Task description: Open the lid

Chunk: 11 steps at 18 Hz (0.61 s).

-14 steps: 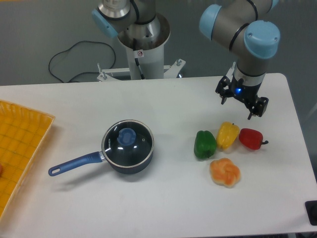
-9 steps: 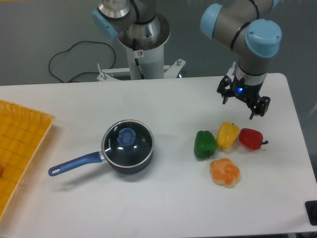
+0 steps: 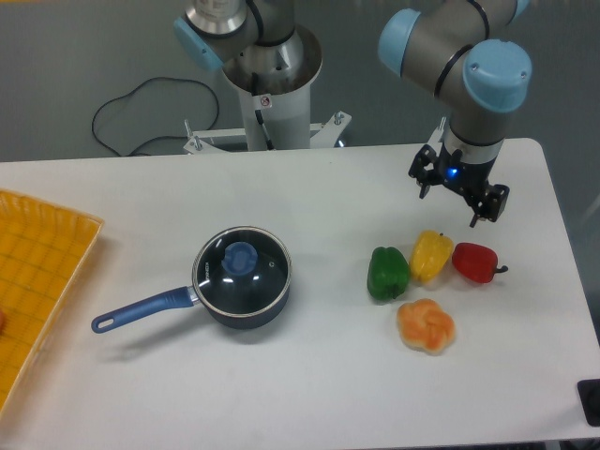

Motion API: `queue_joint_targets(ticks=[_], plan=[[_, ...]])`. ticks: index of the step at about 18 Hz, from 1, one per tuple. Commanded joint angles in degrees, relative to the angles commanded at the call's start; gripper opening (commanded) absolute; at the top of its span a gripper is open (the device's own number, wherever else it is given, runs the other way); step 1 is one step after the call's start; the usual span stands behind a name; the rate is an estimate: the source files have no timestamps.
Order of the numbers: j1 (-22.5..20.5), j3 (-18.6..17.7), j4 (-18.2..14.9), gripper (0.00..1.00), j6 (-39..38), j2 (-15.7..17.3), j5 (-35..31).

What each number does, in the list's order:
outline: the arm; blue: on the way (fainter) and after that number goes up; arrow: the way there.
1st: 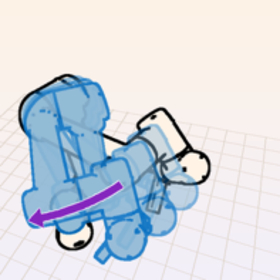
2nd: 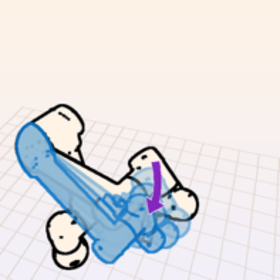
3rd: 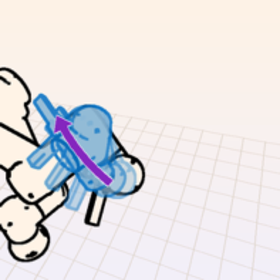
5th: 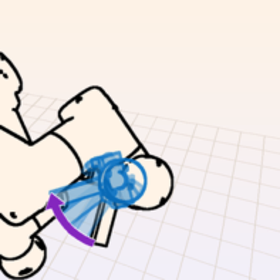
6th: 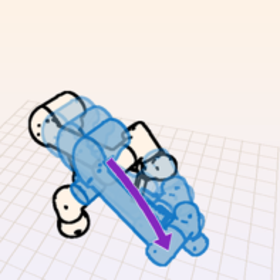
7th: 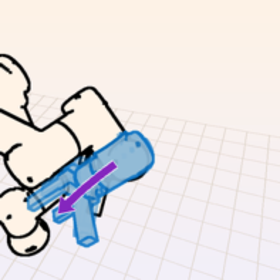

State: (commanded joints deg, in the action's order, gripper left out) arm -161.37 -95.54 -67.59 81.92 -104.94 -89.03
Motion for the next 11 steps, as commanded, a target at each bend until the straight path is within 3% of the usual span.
queue_joint_targets(ticks=[11], plan=[[0.18, 0.26, 0.09, 1.00, -0.36, -0.09, 0.09]])
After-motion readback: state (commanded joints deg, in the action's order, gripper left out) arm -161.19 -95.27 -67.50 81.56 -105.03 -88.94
